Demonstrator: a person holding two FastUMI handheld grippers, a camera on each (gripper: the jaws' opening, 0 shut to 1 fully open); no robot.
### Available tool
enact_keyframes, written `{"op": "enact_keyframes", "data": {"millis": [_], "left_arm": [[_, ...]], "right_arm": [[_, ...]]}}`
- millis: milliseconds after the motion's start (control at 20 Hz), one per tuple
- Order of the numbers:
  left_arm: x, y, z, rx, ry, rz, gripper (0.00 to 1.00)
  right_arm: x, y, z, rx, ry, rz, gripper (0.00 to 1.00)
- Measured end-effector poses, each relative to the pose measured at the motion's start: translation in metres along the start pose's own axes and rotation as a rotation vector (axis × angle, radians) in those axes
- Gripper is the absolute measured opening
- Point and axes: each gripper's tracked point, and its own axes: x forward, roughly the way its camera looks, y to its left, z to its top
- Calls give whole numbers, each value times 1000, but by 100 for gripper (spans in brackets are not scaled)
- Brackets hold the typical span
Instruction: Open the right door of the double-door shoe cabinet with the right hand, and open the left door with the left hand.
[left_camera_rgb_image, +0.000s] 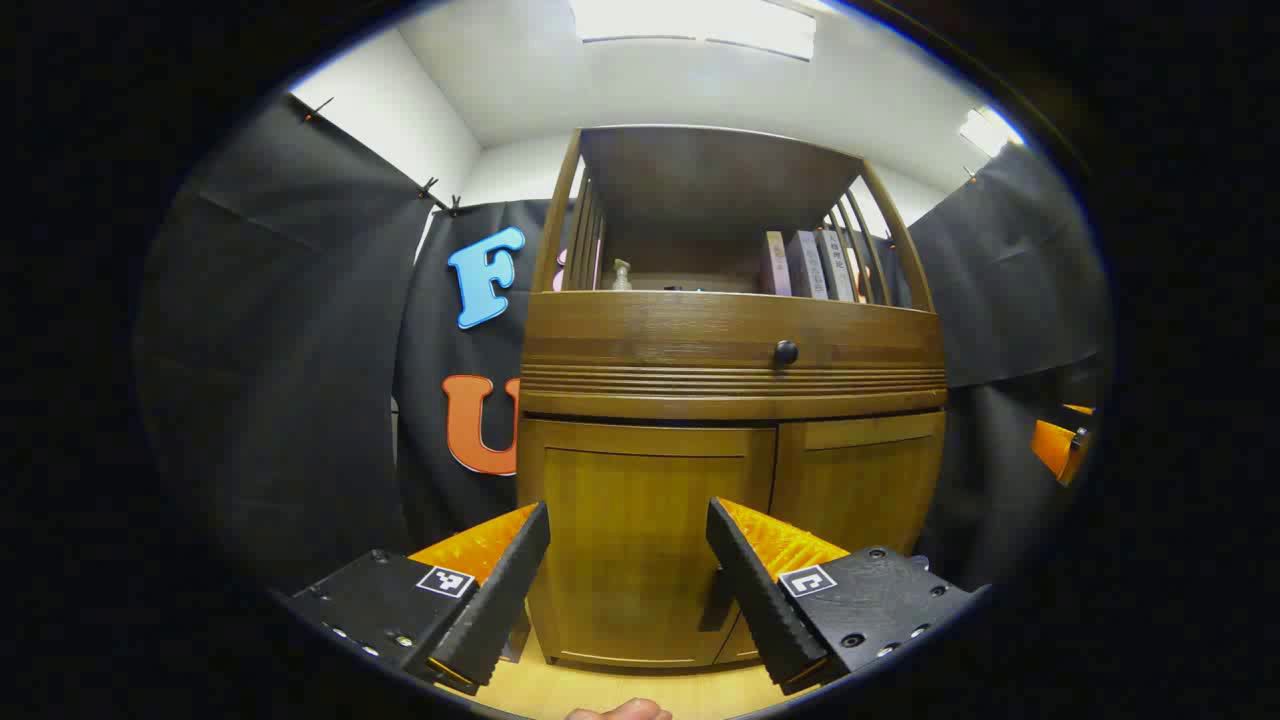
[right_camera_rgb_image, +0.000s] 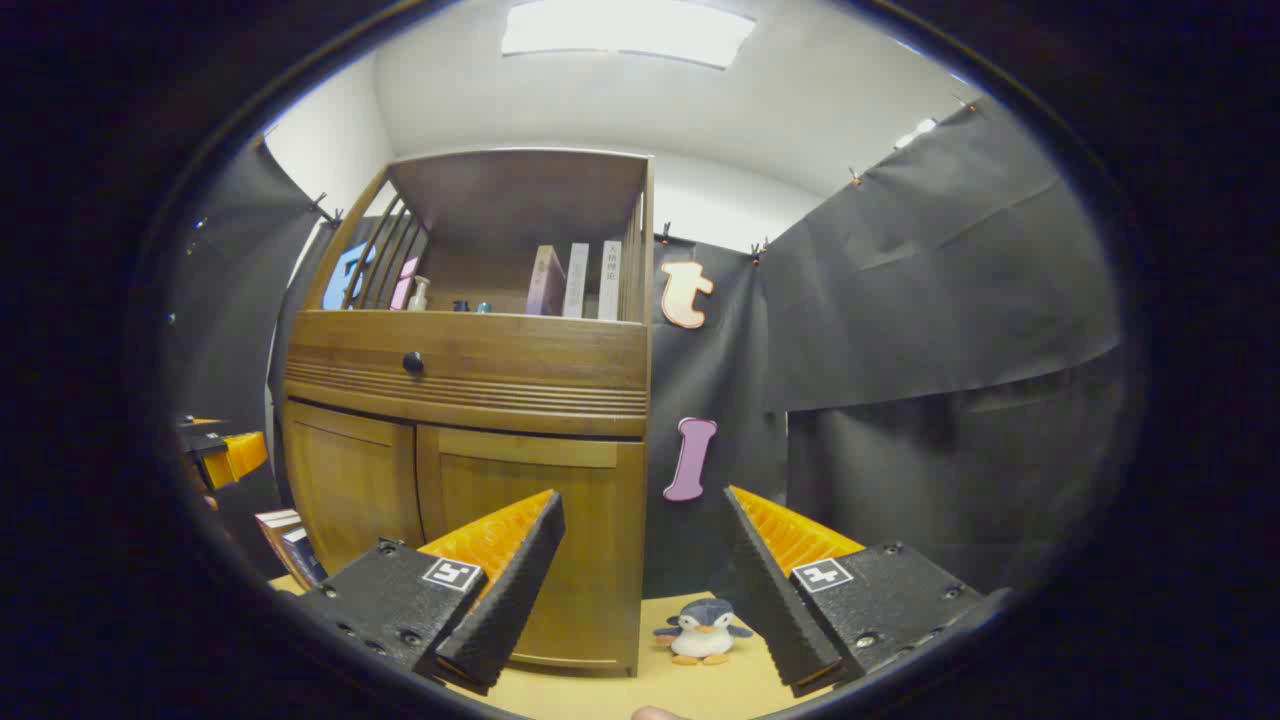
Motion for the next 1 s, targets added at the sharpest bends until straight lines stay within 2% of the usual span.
{"op": "enact_keyframes", "data": {"millis": [50,200,250,450,500,850,1000], "left_arm": [[-1,-5,0,1,3,-7,95],[-1,-7,-3,17,20,-10,95],[-1,-7,-2,22,16,-6,100],[-3,-12,1,25,-2,-6,100],[-4,-13,1,23,-2,-6,95],[-2,-15,6,9,-18,11,95],[-2,-14,5,11,-18,14,95]], "right_arm": [[0,-2,-1,-11,-2,0,98],[2,-5,-1,-23,-3,8,98],[4,-7,-2,-23,-2,12,98],[9,-6,-6,-19,13,36,98],[10,-6,-7,-21,17,38,98],[8,-2,-2,-31,0,52,100],[8,1,-3,-30,6,61,98]]}}
